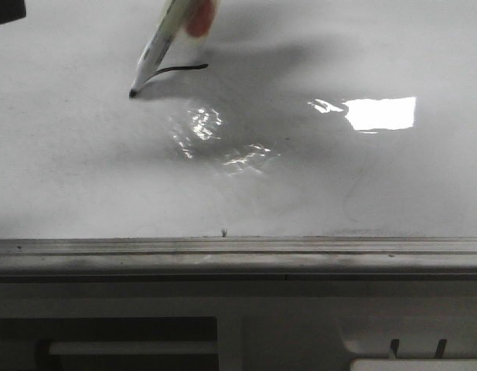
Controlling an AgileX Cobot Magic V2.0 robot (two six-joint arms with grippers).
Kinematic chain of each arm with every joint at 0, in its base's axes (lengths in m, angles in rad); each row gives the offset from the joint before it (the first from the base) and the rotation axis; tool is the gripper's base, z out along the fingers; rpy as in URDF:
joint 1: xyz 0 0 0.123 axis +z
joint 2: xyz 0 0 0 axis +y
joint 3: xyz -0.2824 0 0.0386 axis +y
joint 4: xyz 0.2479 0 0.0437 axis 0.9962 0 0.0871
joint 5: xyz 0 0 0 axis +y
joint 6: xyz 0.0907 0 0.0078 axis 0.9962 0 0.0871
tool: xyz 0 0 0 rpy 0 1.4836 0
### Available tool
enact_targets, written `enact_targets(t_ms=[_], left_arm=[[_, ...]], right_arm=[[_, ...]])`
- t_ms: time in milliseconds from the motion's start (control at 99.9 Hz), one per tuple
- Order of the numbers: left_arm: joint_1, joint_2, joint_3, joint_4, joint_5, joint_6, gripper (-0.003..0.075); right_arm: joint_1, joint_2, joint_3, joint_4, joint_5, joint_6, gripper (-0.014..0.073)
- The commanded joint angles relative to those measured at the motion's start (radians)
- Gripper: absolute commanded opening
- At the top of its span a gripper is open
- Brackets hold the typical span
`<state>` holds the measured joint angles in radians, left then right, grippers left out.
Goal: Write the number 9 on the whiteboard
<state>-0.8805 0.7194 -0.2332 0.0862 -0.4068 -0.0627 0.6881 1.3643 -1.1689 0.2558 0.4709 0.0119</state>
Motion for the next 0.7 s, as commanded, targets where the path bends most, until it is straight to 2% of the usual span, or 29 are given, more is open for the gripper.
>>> enact_targets(t_ms=[0,170,430,560,690], left_arm=[[-0.001,-0.005,-0.031,-0.013,-0.081,-0.008,0.0335],[-0.001,-0.005,-0.031,-0.013,-0.082,-0.008,0.0335],[-0.001,-0.005,-0.031,-0.013,-0.082,-0.008,0.0335],[-0.001,-0.005,-0.031,-0.013,-0.082,-0.008,0.0335],[-0.001,-0.005,-0.031,-0.013,-0.078,-0.008,0.0335]], right_arm=[[-0.002,-0.027,-0.017,-0.074,0.034,-0.018,-0.0069],[-0.034,-0.109,-0.034,-0.125,0.058,-0.018,-0.0069],[-0.069,-0.094,-0.082,-0.146,0.067,-0.012,-0.0069],[-0.061,-0.089,0.005,-0.080,0.105,-0.018,-0.0069],[-0.015,-0.096,0.114,-0.045,0.068,-0.018,-0.0069]])
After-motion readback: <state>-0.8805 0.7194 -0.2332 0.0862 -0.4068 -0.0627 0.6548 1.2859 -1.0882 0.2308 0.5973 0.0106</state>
